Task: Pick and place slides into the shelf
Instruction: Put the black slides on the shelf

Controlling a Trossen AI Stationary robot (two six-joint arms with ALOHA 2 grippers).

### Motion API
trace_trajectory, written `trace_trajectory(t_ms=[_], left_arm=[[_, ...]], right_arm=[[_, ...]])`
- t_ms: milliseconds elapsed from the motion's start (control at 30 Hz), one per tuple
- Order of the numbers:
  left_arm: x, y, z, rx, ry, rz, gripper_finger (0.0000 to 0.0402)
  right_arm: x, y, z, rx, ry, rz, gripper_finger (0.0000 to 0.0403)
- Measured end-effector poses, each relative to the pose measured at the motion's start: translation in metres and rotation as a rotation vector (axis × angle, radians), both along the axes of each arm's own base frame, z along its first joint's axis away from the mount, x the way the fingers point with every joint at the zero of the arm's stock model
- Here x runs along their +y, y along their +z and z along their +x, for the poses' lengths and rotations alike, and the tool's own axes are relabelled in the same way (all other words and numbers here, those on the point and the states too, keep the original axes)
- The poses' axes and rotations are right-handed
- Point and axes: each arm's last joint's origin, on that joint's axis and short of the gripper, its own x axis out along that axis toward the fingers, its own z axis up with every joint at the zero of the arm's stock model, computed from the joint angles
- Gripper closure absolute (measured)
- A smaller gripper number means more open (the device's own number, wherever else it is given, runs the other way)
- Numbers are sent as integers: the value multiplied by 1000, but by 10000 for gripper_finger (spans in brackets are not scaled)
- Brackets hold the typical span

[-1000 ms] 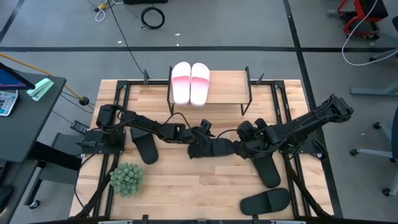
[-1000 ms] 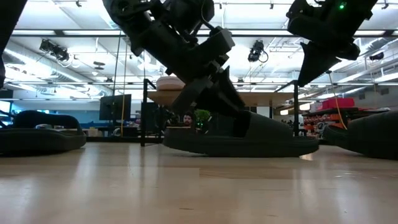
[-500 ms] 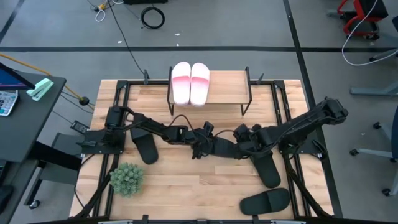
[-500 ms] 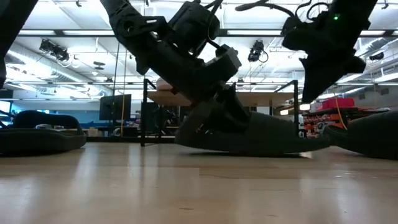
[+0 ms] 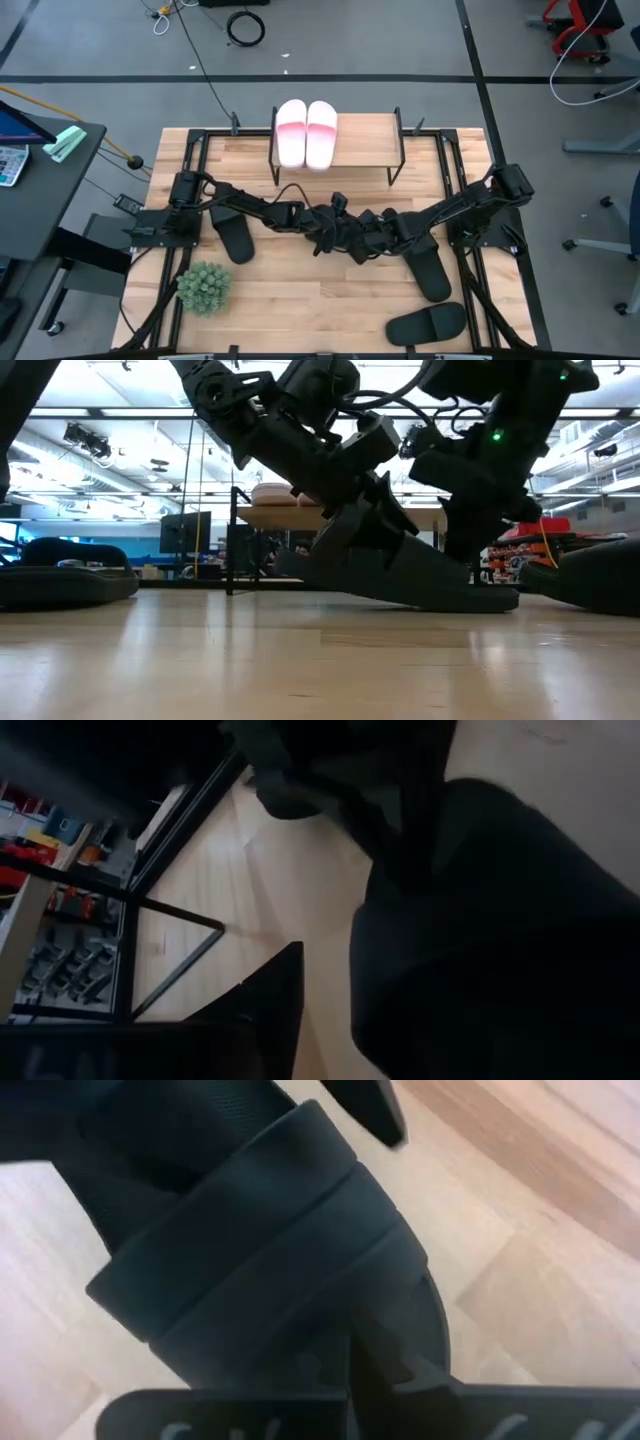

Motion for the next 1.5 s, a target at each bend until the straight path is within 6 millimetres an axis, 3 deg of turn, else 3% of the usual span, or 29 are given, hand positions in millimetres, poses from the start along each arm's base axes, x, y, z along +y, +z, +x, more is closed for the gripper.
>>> trace_trajectory(t_ms=[333, 533, 733, 867, 1000, 1200, 1333, 1500], left_arm=[[0, -3, -2, 29, -14, -13, 272], [1, -5, -3, 46, 21, -11, 375], [-4, 7, -9, 15, 242, 74, 385], [-17, 28, -20, -5, 373, 154, 389], [-31, 64, -27, -48, 484, 220, 388], [-33, 140, -14, -190, 512, 154, 390], [-10, 195, -7, -224, 588, 120, 385], [40, 250, -13, -316, 751, 32, 390]], right_arm=[[-6, 14, -1, -63, -10, -58, 402], [-2, 30, -8, -106, 18, -60, 399], [12, 61, -33, -160, 47, 2, 401], [31, 84, -55, -244, 109, 63, 399], [46, 98, -72, -316, 172, 38, 401], [51, 105, -82, -362, 182, -28, 396], [51, 104, -83, -354, 181, -37, 393], [51, 104, -82, -355, 182, -38, 395]])
